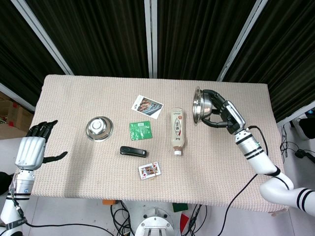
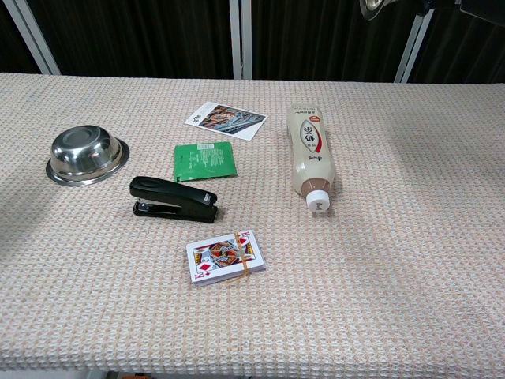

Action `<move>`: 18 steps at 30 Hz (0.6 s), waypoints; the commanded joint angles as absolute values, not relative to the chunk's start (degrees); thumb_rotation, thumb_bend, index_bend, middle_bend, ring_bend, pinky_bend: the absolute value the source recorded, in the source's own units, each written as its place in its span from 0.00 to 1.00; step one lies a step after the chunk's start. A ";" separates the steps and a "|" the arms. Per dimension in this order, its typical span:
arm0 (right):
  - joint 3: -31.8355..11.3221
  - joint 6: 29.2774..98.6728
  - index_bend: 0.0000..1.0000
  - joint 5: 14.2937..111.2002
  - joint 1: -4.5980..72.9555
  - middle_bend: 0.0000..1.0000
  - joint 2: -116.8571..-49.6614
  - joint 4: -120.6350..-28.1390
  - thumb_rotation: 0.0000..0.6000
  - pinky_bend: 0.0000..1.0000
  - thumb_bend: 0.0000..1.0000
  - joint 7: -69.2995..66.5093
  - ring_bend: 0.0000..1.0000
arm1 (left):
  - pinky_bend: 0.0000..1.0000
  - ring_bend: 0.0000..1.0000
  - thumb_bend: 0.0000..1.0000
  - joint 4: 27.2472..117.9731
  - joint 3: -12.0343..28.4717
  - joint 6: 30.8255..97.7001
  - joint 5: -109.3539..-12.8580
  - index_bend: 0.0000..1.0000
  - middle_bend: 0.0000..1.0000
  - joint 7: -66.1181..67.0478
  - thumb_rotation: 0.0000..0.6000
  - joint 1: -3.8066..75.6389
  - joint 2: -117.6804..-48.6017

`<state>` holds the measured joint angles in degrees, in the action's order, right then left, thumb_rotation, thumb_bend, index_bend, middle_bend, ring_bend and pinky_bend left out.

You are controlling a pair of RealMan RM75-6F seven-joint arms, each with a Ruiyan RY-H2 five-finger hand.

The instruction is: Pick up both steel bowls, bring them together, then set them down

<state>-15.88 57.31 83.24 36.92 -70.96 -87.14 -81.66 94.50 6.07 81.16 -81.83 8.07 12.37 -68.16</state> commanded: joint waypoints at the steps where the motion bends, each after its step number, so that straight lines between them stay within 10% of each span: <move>1: -15.70 57.59 0.60 83.28 36.83 0.53 -71.10 -87.04 1.00 0.65 0.22 -81.64 0.51 | 0.19 0.12 0.05 94.49 6.18 81.02 -81.81 0.11 0.19 8.01 0.76 12.53 -68.06; 10: -15.33 58.35 0.60 83.48 36.44 0.53 -70.06 -87.42 1.00 0.65 0.22 -81.50 0.51 | 0.19 0.12 0.05 93.17 7.64 78.00 -81.10 0.11 0.19 7.35 0.76 15.12 -67.78; 18: -15.38 59.19 0.60 83.39 36.22 0.53 -69.36 -88.40 1.00 0.65 0.22 -80.64 0.50 | 0.23 0.10 0.05 84.72 12.78 61.77 -76.98 0.03 0.09 -3.26 0.91 26.84 -71.42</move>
<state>-15.39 59.14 83.42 36.26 -69.42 -88.30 -80.74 88.69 10.74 68.08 -78.68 1.47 21.95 -69.22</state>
